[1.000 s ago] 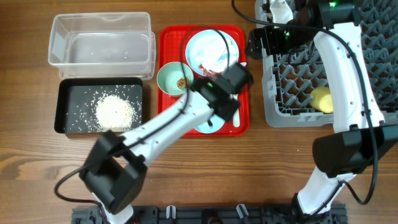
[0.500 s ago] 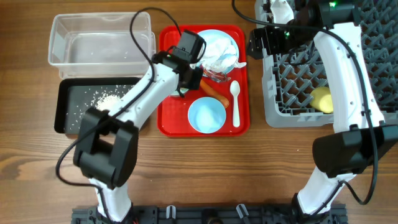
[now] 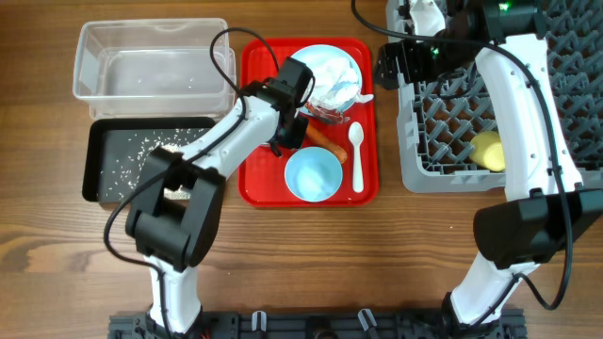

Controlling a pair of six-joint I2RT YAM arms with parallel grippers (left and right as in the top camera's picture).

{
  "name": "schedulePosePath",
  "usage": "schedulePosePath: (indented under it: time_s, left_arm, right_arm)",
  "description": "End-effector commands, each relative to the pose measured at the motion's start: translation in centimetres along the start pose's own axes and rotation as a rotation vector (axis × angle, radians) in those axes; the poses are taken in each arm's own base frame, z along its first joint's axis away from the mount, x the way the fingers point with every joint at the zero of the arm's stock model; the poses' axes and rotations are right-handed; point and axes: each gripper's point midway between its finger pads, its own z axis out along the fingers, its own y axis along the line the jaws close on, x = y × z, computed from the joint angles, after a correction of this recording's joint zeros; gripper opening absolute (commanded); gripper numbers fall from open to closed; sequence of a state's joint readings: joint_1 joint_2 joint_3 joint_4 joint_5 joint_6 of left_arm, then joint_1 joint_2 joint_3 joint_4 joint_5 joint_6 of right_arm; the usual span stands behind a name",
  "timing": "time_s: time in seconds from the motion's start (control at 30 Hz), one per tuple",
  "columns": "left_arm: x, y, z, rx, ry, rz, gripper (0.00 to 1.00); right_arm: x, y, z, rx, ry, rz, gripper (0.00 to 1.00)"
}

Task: Sort waste into correct bins and load items into the dishwasher rack
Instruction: 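Grasp the scraps bowl and tip scraps onto the black tray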

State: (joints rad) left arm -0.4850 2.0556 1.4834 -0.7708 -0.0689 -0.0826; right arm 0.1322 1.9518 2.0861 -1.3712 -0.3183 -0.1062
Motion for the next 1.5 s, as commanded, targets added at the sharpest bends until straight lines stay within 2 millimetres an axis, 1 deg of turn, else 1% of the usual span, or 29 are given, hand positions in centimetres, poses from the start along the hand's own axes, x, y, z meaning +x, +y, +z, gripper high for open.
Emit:
schedulePosePath:
  time_s: [0.0,0.07,0.13,0.2,0.27,0.33,0.4,0.43,0.47,0.53,0.6,0.7,0.73,0.87,0.93,1.0,1.1,1.13,1.2,1.27,1.3,1.37,1.4,1.47]
  left_arm:
    - [0.1,-0.5,0.7,0.012,0.013,0.007,0.13]
    - [-0.1,-0.5,0.7,0.013,0.005,0.007,0.04]
    - [-0.2,-0.6,0.5,0.014,-0.002,0.005,0.04]
    - [-0.9,-0.6,-0.8,0.018,-0.025,-0.005,0.04]
    - [-1.8,-0.5,-3.1,0.023,-0.051,-0.055,0.04]
    - [-2.6,0.0,-6.4,0.030,-0.085,-0.120,0.04]
    - [-2.7,0.7,-9.7,0.047,-0.115,-0.176,0.04]
    - [-2.4,1.5,-11.8,0.060,-0.134,-0.224,0.04]
    - [-2.1,2.0,-12.9,0.068,-0.140,-0.252,0.04]
    - [-1.1,3.2,-15.0,0.105,-0.135,-0.303,0.04]
    - [0.4,4.7,-16.3,0.158,-0.099,-0.368,0.04]
    - [1.8,6.8,-17.0,0.266,-0.044,-0.432,0.04]
    - [2.3,8.4,-17.0,0.336,-0.036,-0.459,0.04]
    - [3.0,10.5,-17.4,0.525,-0.064,-0.484,0.04]
    - [3.6,12.1,-17.7,0.650,-0.114,-0.499,0.04]
    - [4.2,13.5,-17.9,0.732,-0.160,-0.527,0.04]
    - [4.4,14.9,-19.1,0.931,-0.325,-0.515,0.04]
    - [4.7,15.6,-19.0,0.978,-0.361,-0.547,0.04]
    - [5.9,17.1,-17.9,1.054,-0.405,-0.643,0.04]
    - [7.1,18.1,-16.9,1.118,-0.447,-0.707,0.04]
    - [7.4,18.3,-17.2,1.167,-0.489,-0.722,0.04]
    - [7.8,19.1,-18.5,1.286,-0.607,-0.756,0.04]
    - [8.0,19.5,-18.6,1.307,-0.634,-0.774,0.04]
    - [8.5,20.1,-18.3,1.296,-0.651,-0.792,0.04]
  right_arm:
    - [-0.4,0.2,-1.3,0.014,-0.037,-0.011,1.00]
    - [-0.4,0.2,-1.3,0.014,-0.037,-0.011,1.00]
    - [-0.4,0.2,-1.3,0.014,-0.037,-0.011,1.00]
    - [-0.4,0.1,-1.3,0.017,-0.036,-0.010,1.00]
    - [-0.4,0.1,-1.3,0.017,-0.036,-0.011,1.00]
    - [-0.4,0.1,-1.3,0.021,-0.036,-0.011,1.00]
    - [-0.4,-0.2,-1.3,0.039,-0.034,-0.010,1.00]
    - [-0.4,-0.2,-1.3,0.039,-0.034,-0.010,1.00]
    - [-0.4,-0.2,-1.3,0.039,-0.034,-0.010,1.00]
    - [-0.4,-0.2,-1.3,0.039,-0.034,-0.010,1.00]
    - [-0.4,-0.2,-1.3,0.039,-0.034,-0.010,1.00]
    - [-0.4,-0.3,-1.3,0.043,-0.033,-0.011,1.00]
    - [-0.4,-0.4,-1.3,0.047,-0.037,-0.012,1.00]
    - [-0.4,-0.4,-1.3,0.047,-0.037,-0.012,1.00]
    - [-0.5,-0.4,-1.3,0.047,-0.038,-0.012,1.00]
    - [-0.5,-0.4,-1.3,0.047,-0.040,-0.012,1.00]
    - [-0.6,-0.4,-1.3,0.047,-0.042,-0.013,1.00]
    - [-0.7,-0.4,-1.3,0.047,-0.045,-0.014,1.00]
    - [-0.7,-0.4,-1.3,0.047,-0.048,-0.013,1.00]
    - [-0.7,-0.4,-1.3,0.047,-0.048,-0.014,1.00]
    - [-0.7,-0.4,-1.3,0.047,-0.048,-0.014,1.00]
    - [-0.7,-0.4,-1.3,0.047,-0.048,-0.014,1.00]
    - [-0.7,-0.4,-1.3,0.047,-0.048,-0.014,1.00]
    - [-0.7,-0.4,-1.3,0.047,-0.048,-0.014,1.00]
